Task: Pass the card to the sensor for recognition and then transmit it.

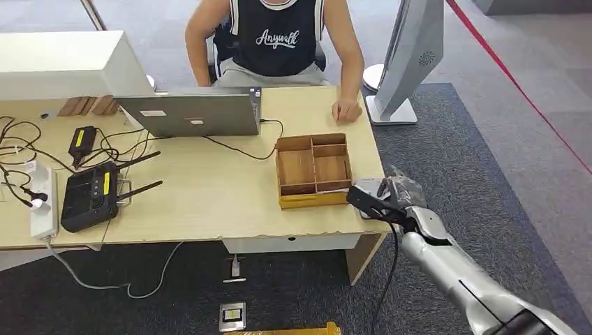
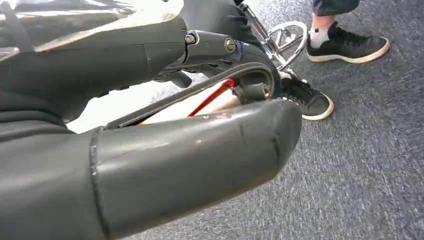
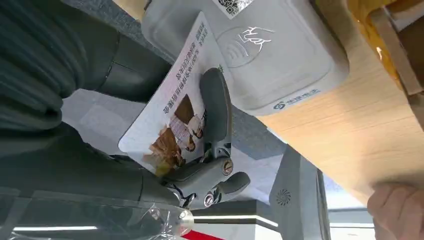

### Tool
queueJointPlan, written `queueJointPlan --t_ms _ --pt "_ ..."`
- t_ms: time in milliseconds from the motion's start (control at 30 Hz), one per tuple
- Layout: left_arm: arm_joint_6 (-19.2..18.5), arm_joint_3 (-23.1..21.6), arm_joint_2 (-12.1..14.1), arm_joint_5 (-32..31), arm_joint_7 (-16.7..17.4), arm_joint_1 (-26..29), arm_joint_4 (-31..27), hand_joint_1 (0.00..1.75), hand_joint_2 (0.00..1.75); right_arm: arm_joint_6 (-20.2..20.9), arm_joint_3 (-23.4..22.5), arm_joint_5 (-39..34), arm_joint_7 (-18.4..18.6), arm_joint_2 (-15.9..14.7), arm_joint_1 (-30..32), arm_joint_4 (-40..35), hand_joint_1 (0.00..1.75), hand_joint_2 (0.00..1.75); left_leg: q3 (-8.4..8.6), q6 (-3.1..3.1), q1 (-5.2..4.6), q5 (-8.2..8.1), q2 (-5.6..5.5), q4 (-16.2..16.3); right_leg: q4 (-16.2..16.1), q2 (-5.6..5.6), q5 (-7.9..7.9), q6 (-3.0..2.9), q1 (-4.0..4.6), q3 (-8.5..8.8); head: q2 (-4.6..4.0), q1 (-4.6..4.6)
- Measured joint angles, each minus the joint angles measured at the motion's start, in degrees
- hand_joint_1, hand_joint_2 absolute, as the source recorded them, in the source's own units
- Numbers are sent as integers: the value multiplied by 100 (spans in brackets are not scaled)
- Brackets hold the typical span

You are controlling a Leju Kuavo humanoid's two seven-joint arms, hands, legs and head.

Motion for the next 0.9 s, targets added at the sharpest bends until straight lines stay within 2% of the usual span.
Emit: queueJointPlan --t_ms 333,367,467,700,900 --pt "-18 0 0 -15 -31 0 0 0 0 -61 0 -28 -2 37 4 66 175 175 2 0 0 0 1 0 -1 0 0 0 0 1 0 0" --pt "-20 0 0 -26 -42 1 0 0 0 -160 0 -24 -18 39 5 68 175 175 1 0 0 0 1 0 -1 0 0 0 0 2 0 0" --pt "-13 -2 0 -57 -109 0 0 0 0 -815 -24 31 -149 24 -14 48 175 175 -6 -2 -2 6 0 0 1 0 3 0 -4 -2 0 -2" --pt "-18 -2 0 -190 -116 -57 0 0 0 -236 -151 175 311 -278 -923 -678 175 175 -13 0 -7 13 4 1 3 2 16 -4 -6 -16 0 -2" --pt "-18 -15 -4 -278 -219 -115 0 0 0 81 -179 422 444 -341 -1645 -1261 175 175 -15 -1 -5 14 2 1 4 2 16 -5 -5 -17 0 -2"
